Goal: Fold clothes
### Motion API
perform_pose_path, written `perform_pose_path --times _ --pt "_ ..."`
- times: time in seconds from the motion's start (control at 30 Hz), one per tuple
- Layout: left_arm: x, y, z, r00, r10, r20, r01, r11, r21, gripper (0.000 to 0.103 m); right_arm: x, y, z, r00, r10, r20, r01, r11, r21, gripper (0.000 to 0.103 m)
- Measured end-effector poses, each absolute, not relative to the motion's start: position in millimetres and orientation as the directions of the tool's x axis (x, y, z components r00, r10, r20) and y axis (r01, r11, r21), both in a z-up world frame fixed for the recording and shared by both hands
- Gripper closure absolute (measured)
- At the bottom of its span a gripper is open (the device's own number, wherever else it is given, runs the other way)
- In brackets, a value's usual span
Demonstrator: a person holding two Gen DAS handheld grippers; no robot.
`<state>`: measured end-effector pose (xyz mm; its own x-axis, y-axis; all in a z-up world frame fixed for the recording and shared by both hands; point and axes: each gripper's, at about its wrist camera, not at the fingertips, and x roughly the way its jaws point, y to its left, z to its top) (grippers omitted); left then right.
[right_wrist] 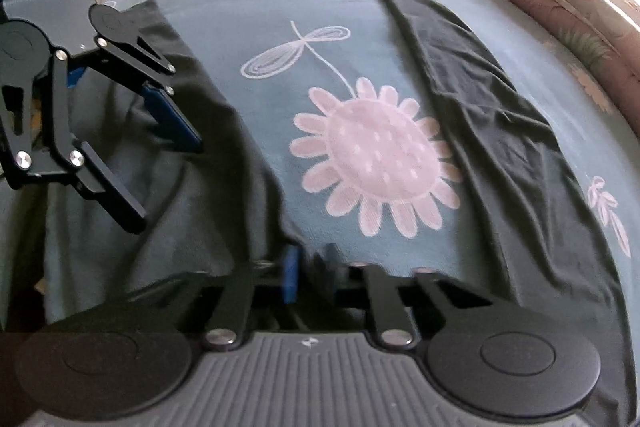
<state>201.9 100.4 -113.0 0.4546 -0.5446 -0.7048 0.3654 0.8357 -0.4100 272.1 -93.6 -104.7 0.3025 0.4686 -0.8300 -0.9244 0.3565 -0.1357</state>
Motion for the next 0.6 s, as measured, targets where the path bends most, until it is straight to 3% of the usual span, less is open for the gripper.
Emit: perform_pose_path --times 0.3,0.43,0.6 --pt "171.7 107.0 -104.7 0.363 -0.509 -0.780 0.374 0.847 -0.378 0.026 288.0 -92.7 -88.5 0.386 0.504 -0.773 -0.871 0.475 -0.126 0.099" --pt "169.7 118.0 -89.5 0.424 -0.457 -0.782 0.378 0.874 -0.306 0.026 274.1 -105.6 -69.3 0.393 0.533 -0.750 -0.865 0.491 -0.104 0.090" --pt "188.1 127.5 -99.1 0.484 -0.391 -0.783 0.300 0.915 -0.271 0.026 233.0 -107.5 -81.5 0.264 0.531 -0.805 -0.903 0.429 -0.013 0.086"
